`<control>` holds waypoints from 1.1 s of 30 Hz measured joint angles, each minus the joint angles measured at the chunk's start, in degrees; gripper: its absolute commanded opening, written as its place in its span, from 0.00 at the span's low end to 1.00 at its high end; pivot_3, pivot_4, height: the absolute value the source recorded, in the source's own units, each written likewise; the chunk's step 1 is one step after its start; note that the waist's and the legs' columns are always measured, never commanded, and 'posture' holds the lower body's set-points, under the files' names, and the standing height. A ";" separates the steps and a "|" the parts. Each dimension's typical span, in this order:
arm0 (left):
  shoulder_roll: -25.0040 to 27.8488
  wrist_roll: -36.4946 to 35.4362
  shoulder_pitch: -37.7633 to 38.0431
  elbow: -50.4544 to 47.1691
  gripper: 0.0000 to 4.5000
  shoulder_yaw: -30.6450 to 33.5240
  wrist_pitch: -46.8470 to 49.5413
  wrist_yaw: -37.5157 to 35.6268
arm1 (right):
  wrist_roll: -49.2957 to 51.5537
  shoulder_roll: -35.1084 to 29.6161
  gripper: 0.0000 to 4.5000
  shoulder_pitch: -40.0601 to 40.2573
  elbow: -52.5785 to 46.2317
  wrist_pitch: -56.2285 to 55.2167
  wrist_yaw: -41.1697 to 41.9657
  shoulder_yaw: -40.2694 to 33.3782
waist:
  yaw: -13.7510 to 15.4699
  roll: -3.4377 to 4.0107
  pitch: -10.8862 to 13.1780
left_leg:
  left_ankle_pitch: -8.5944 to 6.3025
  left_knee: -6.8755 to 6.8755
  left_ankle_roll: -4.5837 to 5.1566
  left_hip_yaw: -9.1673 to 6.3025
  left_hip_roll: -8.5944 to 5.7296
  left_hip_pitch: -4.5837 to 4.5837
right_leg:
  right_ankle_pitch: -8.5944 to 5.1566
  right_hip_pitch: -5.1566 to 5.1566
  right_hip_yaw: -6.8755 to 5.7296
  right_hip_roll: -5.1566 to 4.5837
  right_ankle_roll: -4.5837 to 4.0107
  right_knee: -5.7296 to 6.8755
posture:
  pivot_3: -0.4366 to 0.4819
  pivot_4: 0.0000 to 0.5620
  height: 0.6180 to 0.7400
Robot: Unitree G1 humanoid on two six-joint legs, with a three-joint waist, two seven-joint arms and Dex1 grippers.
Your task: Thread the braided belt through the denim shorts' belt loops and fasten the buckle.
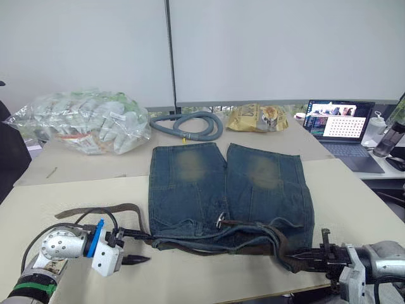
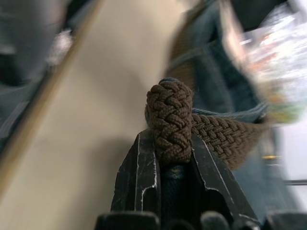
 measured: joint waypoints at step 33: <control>5.50 -12.91 5.22 -10.13 1.00 -5.60 25.62 3.38 | 25.87 -8.03 0.99 10.26 -18.43 60.87 19.32 -12.53 | -0.60 0.08 -0.06 | -0.29 0.06 0.42 0.58 0.05 -0.07 | 0.21 -0.04 -1.49 -0.94 0.30 0.04 | 0.48 0.27 1.00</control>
